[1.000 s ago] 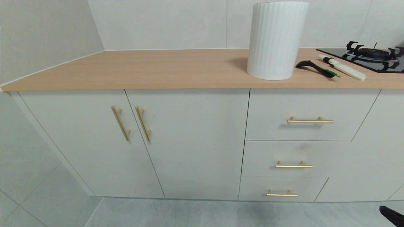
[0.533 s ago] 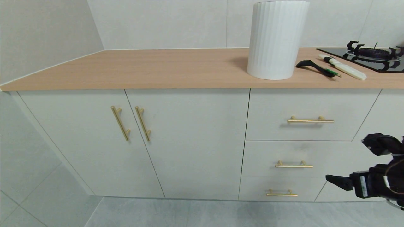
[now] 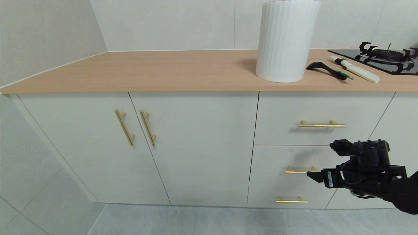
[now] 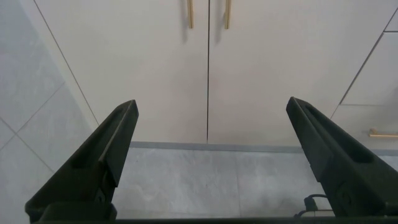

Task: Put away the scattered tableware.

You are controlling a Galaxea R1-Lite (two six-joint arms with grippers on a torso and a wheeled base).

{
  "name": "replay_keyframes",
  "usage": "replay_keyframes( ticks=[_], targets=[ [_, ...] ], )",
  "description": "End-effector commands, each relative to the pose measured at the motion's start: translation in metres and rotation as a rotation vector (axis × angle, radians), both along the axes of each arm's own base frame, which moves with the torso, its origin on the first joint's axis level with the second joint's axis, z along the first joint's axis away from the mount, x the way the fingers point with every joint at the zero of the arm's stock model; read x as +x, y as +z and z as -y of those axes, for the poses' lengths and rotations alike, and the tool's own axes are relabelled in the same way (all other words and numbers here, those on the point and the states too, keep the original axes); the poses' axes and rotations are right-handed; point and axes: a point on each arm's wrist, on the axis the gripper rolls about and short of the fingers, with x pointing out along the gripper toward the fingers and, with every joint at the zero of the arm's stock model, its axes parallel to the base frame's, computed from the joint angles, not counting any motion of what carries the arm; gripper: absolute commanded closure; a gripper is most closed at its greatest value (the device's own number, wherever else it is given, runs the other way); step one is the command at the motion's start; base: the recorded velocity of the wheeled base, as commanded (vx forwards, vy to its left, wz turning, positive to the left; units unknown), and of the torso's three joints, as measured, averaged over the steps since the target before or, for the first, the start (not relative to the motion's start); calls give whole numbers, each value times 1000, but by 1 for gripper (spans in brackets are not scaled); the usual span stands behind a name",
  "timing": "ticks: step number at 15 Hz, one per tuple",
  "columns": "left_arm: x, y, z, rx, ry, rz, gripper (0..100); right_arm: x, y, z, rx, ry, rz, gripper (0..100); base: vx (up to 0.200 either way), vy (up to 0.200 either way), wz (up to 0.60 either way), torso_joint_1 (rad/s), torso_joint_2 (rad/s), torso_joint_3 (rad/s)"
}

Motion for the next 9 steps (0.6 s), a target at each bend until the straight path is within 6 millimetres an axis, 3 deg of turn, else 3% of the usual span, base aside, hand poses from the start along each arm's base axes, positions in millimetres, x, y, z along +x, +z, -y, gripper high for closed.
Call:
replay_keyframes(
  ticks=[1,9],
  targets=[
    [0,0,0,0,1,0,0,14,-39,1,-30,-44,-41,0,0,0,0,0,0,0],
    [0,0,0,0,1,0,0,34,-55,1,17,-132,66,0,0,0,0,0,0,0]
  ],
)
